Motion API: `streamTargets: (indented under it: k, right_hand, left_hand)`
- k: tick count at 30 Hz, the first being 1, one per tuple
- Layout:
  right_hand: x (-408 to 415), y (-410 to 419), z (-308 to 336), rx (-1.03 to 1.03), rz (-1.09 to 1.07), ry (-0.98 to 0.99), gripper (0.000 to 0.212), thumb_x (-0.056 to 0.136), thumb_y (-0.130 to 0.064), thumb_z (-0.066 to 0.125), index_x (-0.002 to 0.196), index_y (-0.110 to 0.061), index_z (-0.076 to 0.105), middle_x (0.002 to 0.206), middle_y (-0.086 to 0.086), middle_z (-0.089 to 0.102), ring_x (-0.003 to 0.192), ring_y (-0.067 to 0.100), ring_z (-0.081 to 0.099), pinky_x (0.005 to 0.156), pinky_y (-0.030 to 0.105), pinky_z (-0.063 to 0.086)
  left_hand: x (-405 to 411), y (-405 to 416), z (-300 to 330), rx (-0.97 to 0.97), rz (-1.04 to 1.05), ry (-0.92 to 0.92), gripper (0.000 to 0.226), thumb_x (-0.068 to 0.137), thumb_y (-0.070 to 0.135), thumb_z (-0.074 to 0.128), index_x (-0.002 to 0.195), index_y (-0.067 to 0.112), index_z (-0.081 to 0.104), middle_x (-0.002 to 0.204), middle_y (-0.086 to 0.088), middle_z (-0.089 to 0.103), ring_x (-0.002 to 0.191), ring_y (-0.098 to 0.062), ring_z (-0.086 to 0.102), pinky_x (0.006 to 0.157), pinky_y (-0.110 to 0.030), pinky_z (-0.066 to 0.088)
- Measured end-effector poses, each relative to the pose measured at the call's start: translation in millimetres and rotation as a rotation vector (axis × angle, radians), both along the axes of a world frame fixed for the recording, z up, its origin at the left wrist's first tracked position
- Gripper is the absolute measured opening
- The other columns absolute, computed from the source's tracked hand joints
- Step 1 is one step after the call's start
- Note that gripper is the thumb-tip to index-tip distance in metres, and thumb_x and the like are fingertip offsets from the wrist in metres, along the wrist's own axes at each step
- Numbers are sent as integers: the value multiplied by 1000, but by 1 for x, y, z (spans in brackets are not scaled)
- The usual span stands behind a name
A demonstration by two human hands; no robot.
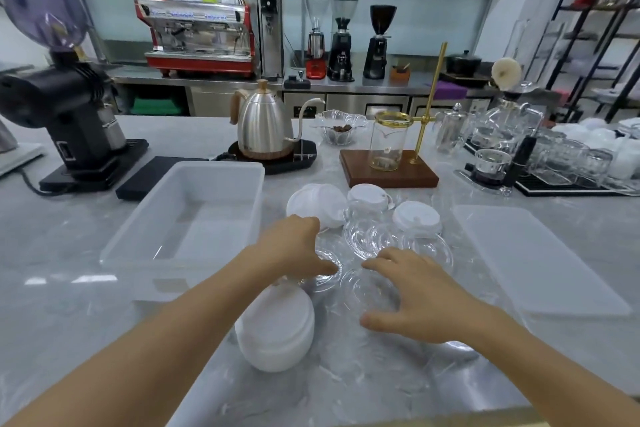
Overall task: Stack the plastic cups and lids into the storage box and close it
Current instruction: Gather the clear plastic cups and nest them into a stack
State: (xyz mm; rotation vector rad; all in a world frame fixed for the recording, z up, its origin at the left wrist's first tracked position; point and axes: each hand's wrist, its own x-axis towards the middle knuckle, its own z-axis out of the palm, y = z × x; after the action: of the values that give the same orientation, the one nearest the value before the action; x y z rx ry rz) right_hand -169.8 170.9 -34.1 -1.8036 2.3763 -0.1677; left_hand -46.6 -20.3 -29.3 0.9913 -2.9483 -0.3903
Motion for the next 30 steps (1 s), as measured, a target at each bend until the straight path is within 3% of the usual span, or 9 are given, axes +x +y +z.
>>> streamTargets:
  k: [3,8,13,16,19,24,30]
  right_hand:
    - [0,-2,0,43,-18,12,86,69,-71,64,144,-36,39,131,-10,47,127,14,43,106,33,32]
    - [-5,-12,2,130,-123,3,91,57,-73,74,137,-44,43,127,-12,51,121,15,52,98,35,37]
    - [-4,-17,3,124,-139,-17,95,51,-67,81,135,-43,45,133,-17,54,125,13,52,99,34,41]
    - [-3,-20,7,123,-138,-35,94,48,-61,86,133,-41,50,127,-16,62,120,13,57,96,35,48]
    - [-3,-20,8,112,-126,-52,92,47,-57,87,130,-40,51,123,-13,63,117,12,57,95,34,49]
    - [-9,-9,12,11,-105,-154,88,49,-54,85,129,-41,50,130,-21,53,120,8,51,97,29,46]
    - [-28,2,32,-134,-111,-343,78,50,-55,87,121,-49,55,120,-30,49,108,-5,50,80,13,41]
  left_hand:
    - [-9,-1,-4,14,2,-14,79,71,64,79,130,16,55,125,-6,65,113,-26,61,91,-39,52]
    - [-14,-2,-9,-5,1,-14,82,66,71,79,124,18,56,121,-4,65,108,-25,61,79,-35,47]
    - [-13,-2,-7,20,14,6,85,62,72,81,124,20,56,118,-2,66,106,-23,61,83,-36,51]
    - [-11,0,-6,28,11,35,91,64,70,80,135,20,52,129,-3,63,116,-24,60,95,-39,52]
    - [-6,1,-3,37,10,79,86,66,65,80,134,19,51,130,-3,61,116,-24,58,96,-41,52]
    - [7,-5,8,61,9,195,91,66,54,82,140,18,45,130,-4,61,106,-19,52,84,-31,47]
    - [26,-8,21,66,5,400,93,64,53,84,140,24,39,128,1,60,114,-19,56,83,-27,41]
